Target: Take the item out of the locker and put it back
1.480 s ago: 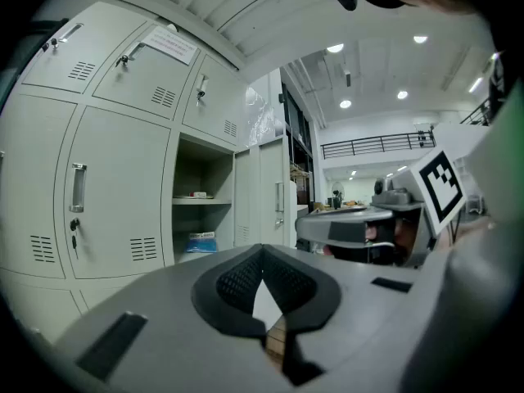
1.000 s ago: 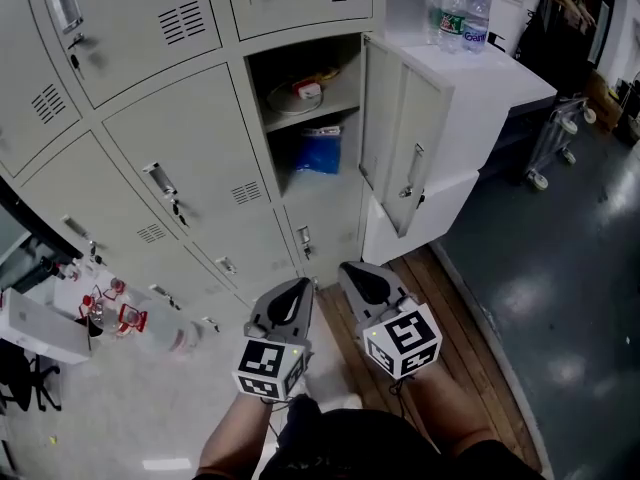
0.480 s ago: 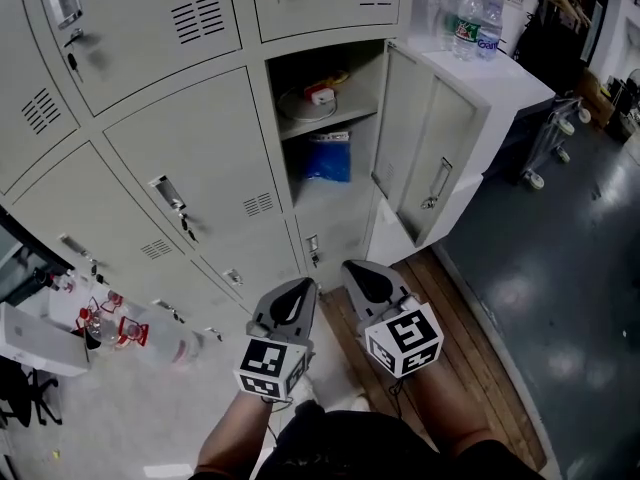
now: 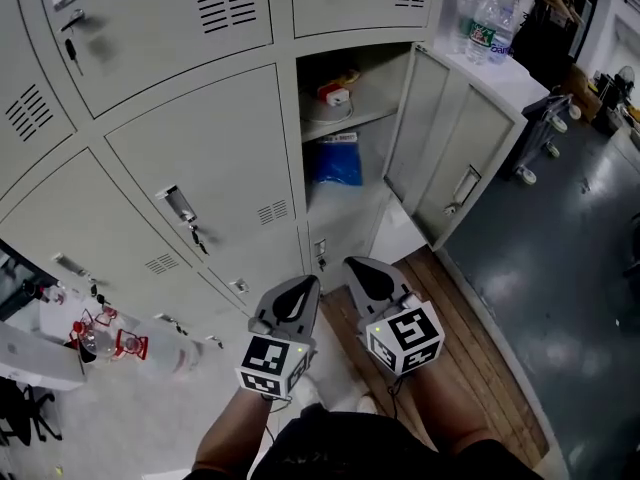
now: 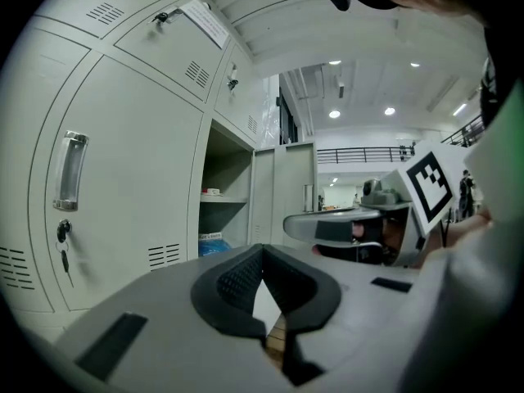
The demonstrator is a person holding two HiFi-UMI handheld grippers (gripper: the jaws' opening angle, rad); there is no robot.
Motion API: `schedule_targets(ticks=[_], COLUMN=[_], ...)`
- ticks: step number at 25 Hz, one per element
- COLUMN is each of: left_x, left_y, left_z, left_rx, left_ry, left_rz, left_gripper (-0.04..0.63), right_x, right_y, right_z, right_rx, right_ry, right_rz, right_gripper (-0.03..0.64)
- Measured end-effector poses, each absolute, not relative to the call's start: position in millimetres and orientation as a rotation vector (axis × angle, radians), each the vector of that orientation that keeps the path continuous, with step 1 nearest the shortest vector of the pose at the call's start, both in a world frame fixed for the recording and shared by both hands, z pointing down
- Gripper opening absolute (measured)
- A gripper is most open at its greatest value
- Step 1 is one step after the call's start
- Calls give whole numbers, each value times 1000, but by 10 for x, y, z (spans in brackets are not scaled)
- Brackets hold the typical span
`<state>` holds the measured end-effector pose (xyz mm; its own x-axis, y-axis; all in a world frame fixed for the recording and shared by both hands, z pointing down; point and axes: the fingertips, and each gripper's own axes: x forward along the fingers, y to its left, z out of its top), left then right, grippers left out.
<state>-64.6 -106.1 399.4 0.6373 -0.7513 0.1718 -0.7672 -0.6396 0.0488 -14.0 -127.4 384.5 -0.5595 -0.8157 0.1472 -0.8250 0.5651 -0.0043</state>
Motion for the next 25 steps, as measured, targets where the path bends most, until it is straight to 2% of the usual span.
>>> schedule_targets(ticks=[12,25], left_x=[-918,-938], left_y=[-1229,-1310], left_z=[3950,3833], left_rx=[2814,2846], left_ry=[-1150,-1117], left_rz=[181,141], left_gripper=[4,3], right_x=[-500,-453], right_y=[-1466,-1716], right_z=[3797,3631], right_rx=[1503,1556], right_ry=[-2600,-2558], right_rz=[74,3], right_gripper=[2,2])
